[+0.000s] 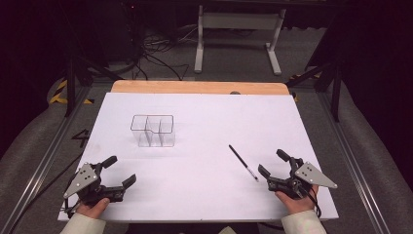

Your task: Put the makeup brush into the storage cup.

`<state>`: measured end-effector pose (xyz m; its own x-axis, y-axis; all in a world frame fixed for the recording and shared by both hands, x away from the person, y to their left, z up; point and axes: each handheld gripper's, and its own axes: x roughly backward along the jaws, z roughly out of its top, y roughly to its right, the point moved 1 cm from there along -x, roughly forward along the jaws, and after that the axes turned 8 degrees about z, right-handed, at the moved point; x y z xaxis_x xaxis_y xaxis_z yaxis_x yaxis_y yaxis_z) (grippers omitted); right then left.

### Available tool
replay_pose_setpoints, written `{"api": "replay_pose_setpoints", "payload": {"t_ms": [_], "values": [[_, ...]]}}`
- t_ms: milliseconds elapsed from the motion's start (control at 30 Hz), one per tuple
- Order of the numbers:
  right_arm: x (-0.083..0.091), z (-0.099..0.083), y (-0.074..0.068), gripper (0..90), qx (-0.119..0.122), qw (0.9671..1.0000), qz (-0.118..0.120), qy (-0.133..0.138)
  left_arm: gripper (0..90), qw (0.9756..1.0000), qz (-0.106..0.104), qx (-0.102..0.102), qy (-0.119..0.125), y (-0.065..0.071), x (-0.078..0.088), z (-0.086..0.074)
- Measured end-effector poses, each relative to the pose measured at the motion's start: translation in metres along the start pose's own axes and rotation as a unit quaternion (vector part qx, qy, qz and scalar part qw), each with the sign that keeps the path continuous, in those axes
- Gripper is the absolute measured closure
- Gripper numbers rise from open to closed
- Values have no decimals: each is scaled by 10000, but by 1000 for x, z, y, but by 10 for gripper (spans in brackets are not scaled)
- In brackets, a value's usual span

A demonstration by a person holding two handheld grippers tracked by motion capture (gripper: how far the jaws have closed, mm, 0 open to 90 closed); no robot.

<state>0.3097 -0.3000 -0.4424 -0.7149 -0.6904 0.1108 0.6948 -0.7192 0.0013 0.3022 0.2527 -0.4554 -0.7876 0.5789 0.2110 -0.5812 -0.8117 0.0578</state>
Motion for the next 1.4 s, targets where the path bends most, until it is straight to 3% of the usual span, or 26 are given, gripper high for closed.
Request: {"api": "replay_pose_setpoints", "payload": {"t_ms": [267,567,733,933,1067,1233,1400], "values": [[-1,-1,2,147,10,10000,-31,-53,48,10000,44,-33,47,-1,-1,2],[-3,6,-1,183,0,10000,-17,-37,38,9997,-159,161,84,2,-4,6],[-8,9,-1,183,-15,10000,57,-55,29,9996,-73,264,80,3,-7,8],[-20,19,-1,187,7,9997,204,-107,14,9993,-90,322,142,4,-7,9],[-38,27,-4,187,2,9990,415,-146,4,9993,-70,331,143,3,-6,9],[-48,32,-4,184,-21,9986,505,-150,10,9994,-67,316,134,4,-6,9],[-57,38,-1,185,-77,9986,444,-260,16,9995,-38,297,89,5,-7,9]]}}
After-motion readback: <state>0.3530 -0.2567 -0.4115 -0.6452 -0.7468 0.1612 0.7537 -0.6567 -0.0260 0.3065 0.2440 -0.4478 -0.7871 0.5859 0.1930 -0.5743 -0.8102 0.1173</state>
